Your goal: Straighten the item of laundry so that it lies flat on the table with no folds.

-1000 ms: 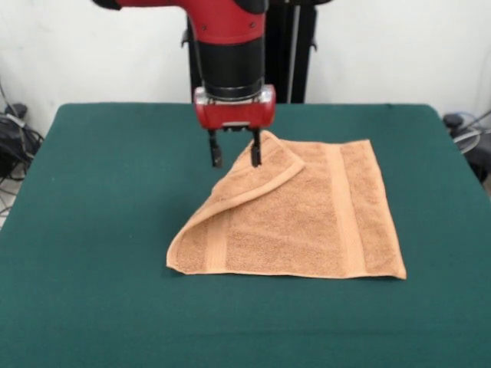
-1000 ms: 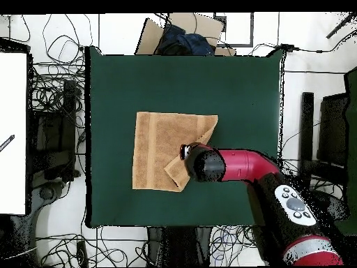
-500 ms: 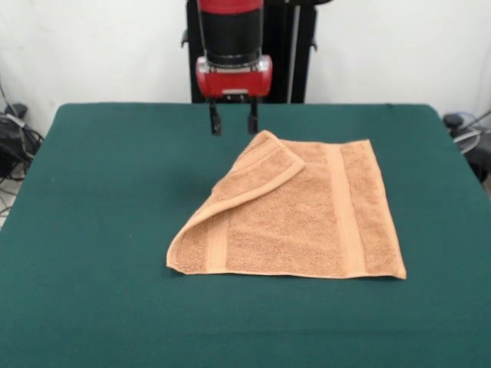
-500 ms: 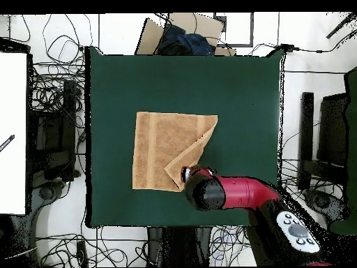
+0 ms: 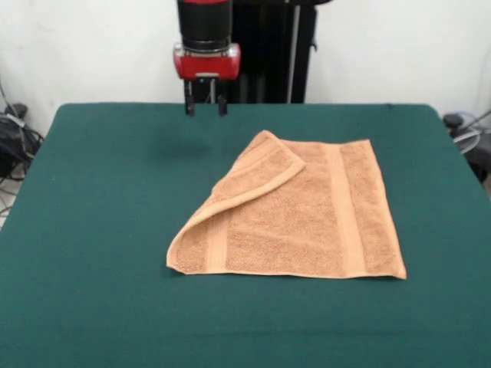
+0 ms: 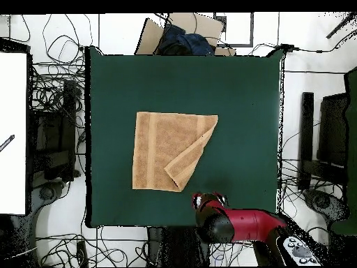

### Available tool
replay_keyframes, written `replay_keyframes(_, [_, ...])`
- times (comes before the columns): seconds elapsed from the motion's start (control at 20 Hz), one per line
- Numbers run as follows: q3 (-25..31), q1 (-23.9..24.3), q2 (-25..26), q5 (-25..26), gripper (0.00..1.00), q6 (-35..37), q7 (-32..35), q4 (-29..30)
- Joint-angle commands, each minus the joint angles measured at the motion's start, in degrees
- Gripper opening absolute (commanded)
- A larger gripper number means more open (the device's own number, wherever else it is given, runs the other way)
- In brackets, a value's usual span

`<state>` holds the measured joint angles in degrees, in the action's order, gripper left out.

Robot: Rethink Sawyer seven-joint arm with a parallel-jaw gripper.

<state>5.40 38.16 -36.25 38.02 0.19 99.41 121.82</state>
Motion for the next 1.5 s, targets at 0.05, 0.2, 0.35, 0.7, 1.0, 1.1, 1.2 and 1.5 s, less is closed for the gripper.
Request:
replay_keyframes(0.05, [-11.51,-5.61,18.42,3.42,1.0,-18.64,9.02,-4.05])
replay_keyframes(0.2, [-13.26,-6.62,22.09,1.41,1.0,-21.89,8.33,-5.13])
replay_keyframes(0.35, [-14.38,-7.44,23.59,-0.38,1.0,-23.54,7.85,-4.8])
replay_keyframes(0.7, [-14.72,-6.67,24.99,0.12,1.0,-26.72,7.22,-4.44])
replay_keyframes(1.0, [-11.59,-2.82,12.02,3.82,1.0,-19.48,7.13,4.44])
replay_keyframes(1.1, [-10.97,-2.73,10.7,3.63,1.0,-18.39,6.94,5.06])
replay_keyframes(1.2, [-10.12,-2.51,7.18,3.37,1.0,-16.85,6.87,7.08])
replay_keyframes(1.5, [-6.05,-1.12,1.6,2.86,1.0,-14.26,6.88,9.42])
